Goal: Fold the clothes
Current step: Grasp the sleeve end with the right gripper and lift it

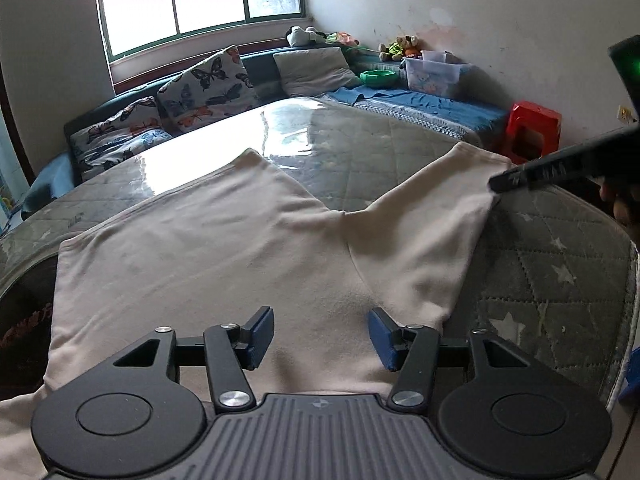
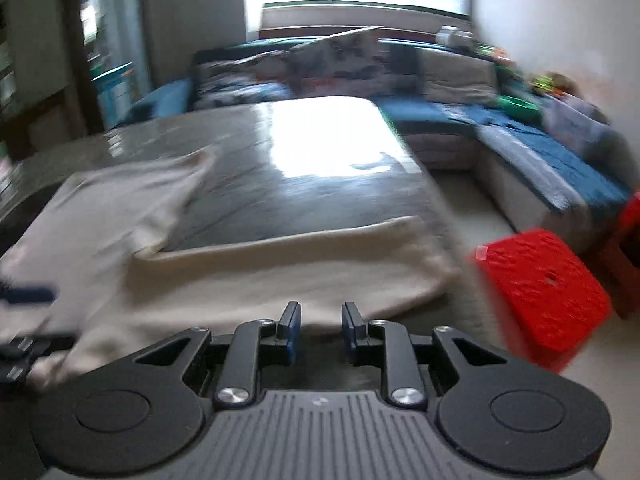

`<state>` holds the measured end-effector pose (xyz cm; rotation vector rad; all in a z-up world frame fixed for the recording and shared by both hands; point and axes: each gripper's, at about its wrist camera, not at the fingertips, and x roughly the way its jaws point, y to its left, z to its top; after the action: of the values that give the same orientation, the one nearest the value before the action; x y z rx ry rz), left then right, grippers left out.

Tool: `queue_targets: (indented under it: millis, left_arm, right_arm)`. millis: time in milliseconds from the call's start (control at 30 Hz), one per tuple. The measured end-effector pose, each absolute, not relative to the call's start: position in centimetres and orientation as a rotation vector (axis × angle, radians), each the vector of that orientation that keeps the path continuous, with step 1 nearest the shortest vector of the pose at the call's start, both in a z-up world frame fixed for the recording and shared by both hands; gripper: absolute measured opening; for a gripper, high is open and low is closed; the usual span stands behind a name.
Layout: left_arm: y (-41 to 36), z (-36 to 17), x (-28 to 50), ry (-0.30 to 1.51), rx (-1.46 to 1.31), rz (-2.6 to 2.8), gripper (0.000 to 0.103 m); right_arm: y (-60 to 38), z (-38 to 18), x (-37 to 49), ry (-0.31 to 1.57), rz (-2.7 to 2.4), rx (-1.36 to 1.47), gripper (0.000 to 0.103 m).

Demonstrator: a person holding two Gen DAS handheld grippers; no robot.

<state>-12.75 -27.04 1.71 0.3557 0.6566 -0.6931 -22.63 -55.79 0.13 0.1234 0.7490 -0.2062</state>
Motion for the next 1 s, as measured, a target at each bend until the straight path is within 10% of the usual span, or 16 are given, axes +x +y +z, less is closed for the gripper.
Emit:
queue_targets:
  millis: [633,733,1000]
  left_arm:
    - [-26.6,2.5,-12.7,0.631,0.343,-0.657,0.067]
    - [-26.7,2.5,-12.6,0.634,0.341,-0.649,0.067]
    - [-27.0,1.8,-12.1,0.653,0.348,-0.639,0.068]
  right_arm:
    - [-61.4,-2.3,-21.5,0.67,-0.426,0.34,0.025]
    - [-61.2,-2.3,-21.1,0.676,-0.428,0.31,0.005]
    - [-61.7,0.0,-23.4,0.575,-0.42,0.338,0.003]
